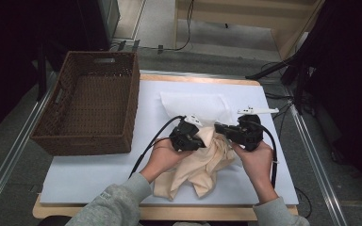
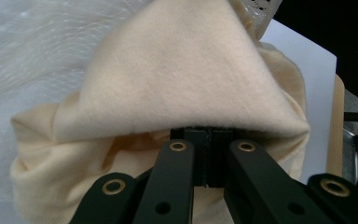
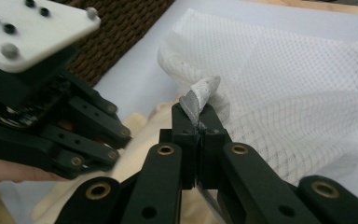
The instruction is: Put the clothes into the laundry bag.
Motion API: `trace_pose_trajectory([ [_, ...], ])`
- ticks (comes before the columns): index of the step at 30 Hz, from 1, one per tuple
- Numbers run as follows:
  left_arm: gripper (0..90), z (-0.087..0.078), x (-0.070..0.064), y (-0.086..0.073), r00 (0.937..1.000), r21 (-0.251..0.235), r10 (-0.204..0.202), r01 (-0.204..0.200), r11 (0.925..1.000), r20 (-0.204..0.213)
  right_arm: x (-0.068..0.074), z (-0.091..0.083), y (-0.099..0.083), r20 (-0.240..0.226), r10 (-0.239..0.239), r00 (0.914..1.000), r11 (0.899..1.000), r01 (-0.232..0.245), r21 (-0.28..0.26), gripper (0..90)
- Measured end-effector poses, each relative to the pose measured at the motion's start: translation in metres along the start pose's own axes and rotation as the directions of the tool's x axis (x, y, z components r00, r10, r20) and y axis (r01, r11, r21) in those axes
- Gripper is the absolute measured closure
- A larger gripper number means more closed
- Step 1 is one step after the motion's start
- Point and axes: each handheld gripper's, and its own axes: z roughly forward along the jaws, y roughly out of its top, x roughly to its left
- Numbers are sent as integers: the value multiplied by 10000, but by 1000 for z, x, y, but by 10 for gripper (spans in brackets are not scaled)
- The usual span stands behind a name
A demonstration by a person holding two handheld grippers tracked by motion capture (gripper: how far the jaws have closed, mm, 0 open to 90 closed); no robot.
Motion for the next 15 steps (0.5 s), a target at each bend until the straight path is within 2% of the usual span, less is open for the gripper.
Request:
trace_pose_trajectory([
  [3, 900, 4, -2, 4, 9999, 83, 39, -40, 10000, 96, 3, -1, 1, -273, 0, 9996, 10000, -1, -62, 890],
  [6, 900, 8, -5, 7, 9999, 85, 122, -122, 9999, 39, 5, 0, 1, -331, -60, 9994, 10000, 59, -28, 890],
  [9, 900, 12, -2, 11, 9997, 17, -200, 200, 9998, 107, 5, 0, 0, -307, -91, 9995, 9999, 92, 57, 891],
  [12, 900, 14, -3, 17, 9998, -178, -143, 146, 9997, 162, 7, -3, -1, -434, -186, 9989, 9998, 188, 40, 891],
  [15, 900, 13, -2, 21, 9997, -52, 121, -122, 9999, -213, 8, -6, -3, -464, -249, 9986, 9996, 253, 87, 891],
])
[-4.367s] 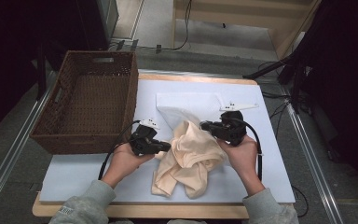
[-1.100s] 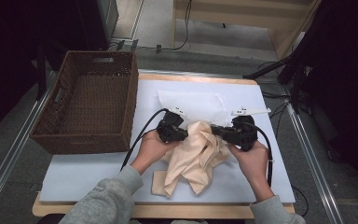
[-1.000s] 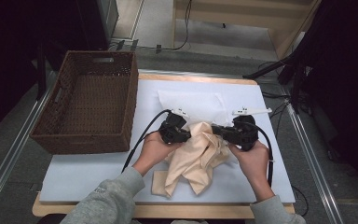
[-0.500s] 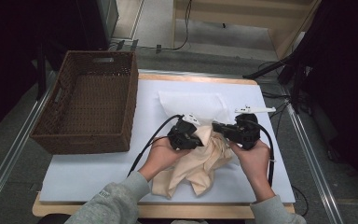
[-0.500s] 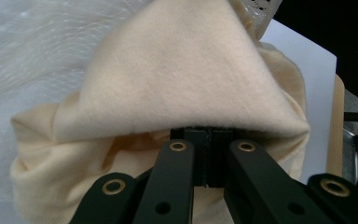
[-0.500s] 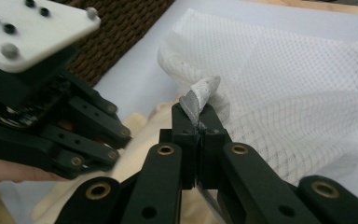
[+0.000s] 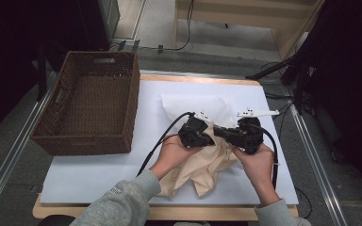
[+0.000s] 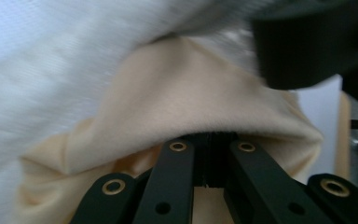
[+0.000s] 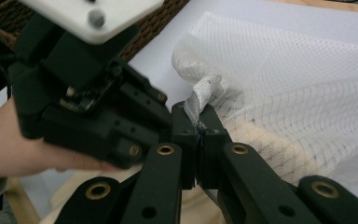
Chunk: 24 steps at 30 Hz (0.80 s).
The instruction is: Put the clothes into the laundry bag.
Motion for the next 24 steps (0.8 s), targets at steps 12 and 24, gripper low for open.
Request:
trace_pose_trajectory([
  [12, 900, -36, 1, -7, 9989, 33, 244, -246, 9997, 399, -6, -6, -9, 210, -1, 9998, 9999, -1, 113, 890],
  [24, 900, -33, 13, 8, 9990, -221, 91, -81, 9997, 448, -13, -7, -8, 330, 190, 9993, 9998, -193, 87, 890],
])
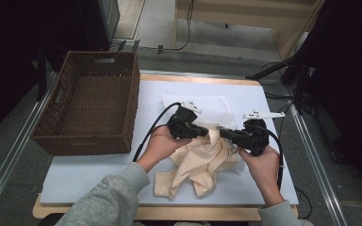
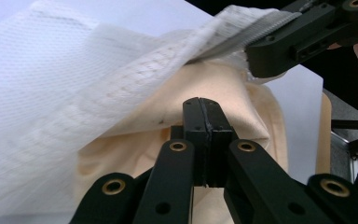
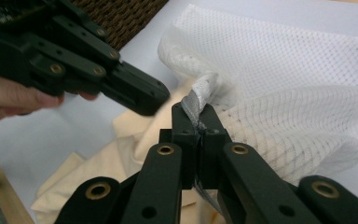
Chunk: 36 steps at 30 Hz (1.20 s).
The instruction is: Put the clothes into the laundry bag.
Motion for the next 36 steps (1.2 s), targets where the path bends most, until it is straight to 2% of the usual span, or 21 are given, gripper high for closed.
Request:
trace_pose_trajectory([
  [5, 900, 21, -6, 3, 9996, -1, -83, 83, 10000, 274, -1, -1, 0, 44, 31, 10000, 10000, -31, 44, 890],
  [9, 900, 34, -12, 5, 9997, 39, -34, 33, 10000, 230, -2, -2, -1, 103, 63, 9999, 10000, -64, 36, 890],
  [12, 900, 44, -14, 6, 9994, -4, -109, 109, 9999, 317, -4, -4, -2, 156, 131, 9998, 9999, -132, 29, 890],
  [15, 900, 52, -16, 6, 9992, 152, -29, 23, 9999, 409, -4, -5, -3, 54, 183, 9998, 9998, -183, 8, 890],
  [17, 900, 58, -18, 6, 9996, 178, 79, -83, 9998, 263, -4, -7, -3, 56, 146, 9999, 9999, -145, -31, 890],
  [19, 900, 61, -14, 7, 9999, 96, -43, 41, 9999, 114, -3, -9, -4, -10, 175, 9998, 9998, -175, -23, 891],
  [20, 900, 64, -11, 8, 9997, 59, -227, 227, 9997, 83, -3, -10, -4, -130, 249, 9996, 9997, -250, -46, 891],
  [21, 900, 66, -9, 9, 9997, 103, -229, 229, 9997, 34, -2, -12, -5, -269, 292, 9992, 9996, -294, -49, 891],
  [23, 900, 69, -7, 11, 9998, 237, -194, 194, 9995, 24, 1, -13, -6, -211, 181, 9996, 9998, -181, -24, 891],
  [25, 900, 66, -7, 11, 9999, 332, -111, 109, 9994, 46, 1, -12, -8, -100, 63, 9999, 10000, -63, -6, 891],
  [28, 900, 51, -9, 11, 9998, 499, 155, -159, 9986, 86, -2, -8, -10, 7, 72, 10000, 10000, -72, 57, 891],
  [31, 900, 35, -9, 10, 9998, 399, 138, -143, 9991, 128, -4, -6, -11, 85, 23, 10000, 9999, -24, 152, 891],
  [33, 900, 21, -11, 7, 9992, 537, 389, -390, 9978, 25, -4, -6, -12, 172, 17, 9999, 9998, -20, 179, 891],
  [36, 900, 8, -13, -1, 9990, 690, 453, -451, 9966, -17, -6, -6, -12, 217, 22, 9998, 9998, -26, 198, 890],
])
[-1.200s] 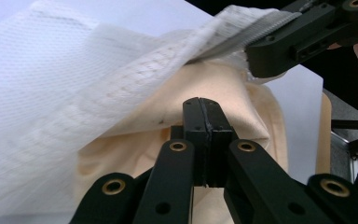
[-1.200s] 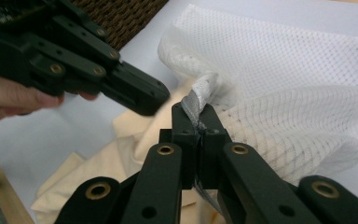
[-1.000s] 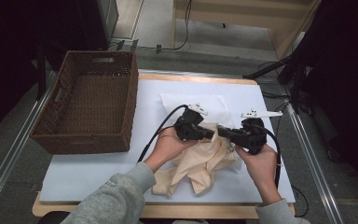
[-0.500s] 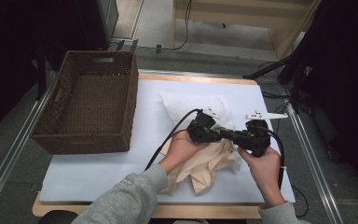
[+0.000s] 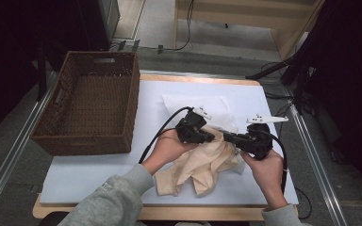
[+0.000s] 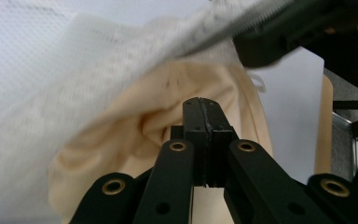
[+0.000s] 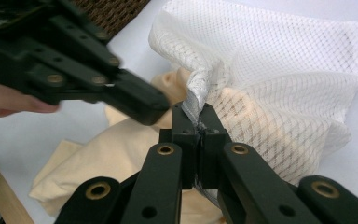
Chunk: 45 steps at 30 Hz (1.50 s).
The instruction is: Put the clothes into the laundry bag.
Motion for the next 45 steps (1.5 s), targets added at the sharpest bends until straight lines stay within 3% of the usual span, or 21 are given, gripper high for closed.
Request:
trace_pose_trajectory([
  [5, 900, -15, -4, -21, 9997, -88, -236, 236, 9997, 41, 1, -1, 0, 43, -5, 10000, 10000, 5, -4, 890],
  [11, 900, -26, -8, -47, 9988, 36, -442, 443, 9990, -222, 1, 0, -3, 70, -100, 9999, 9999, 99, 86, 890],
  [16, 900, -36, -9, -73, 9955, 56, -864, 867, 9962, -400, -1, 0, -2, 19, -70, 10000, 9999, 70, 98, 890],
  [21, 900, -33, -6, -98, 9921, 328, -1181, 1195, 9923, -421, 0, 2, 0, -9, -192, 9998, 9997, 192, 143, 890],
  [23, 900, -29, -8, -106, 9923, 675, -1137, 1169, 9908, -496, -1, 3, 1, -47, -189, 9998, 9997, 190, 154, 890],
  [27, 900, -17, -13, -115, 9931, 659, -1133, 1150, 9912, -293, -1, 6, 3, -84, -189, 9998, 9998, 190, 116, 890],
  [32, 900, 8, -22, -110, 9946, 636, -1031, 1024, 9927, 80, -1, 11, 3, -73, -236, 9997, 9995, 237, 189, 890],
  [35, 900, 21, -25, -103, 9927, 409, -1182, 1172, 9923, 247, -2, 13, 2, -37, -177, 9998, 9995, 178, 270, 890],
  [45, 900, 36, -33, -67, 9941, -340, -980, 996, 9944, 464, -4, 12, -1, 56, -99, 9999, 9993, 97, 350, 889],
])
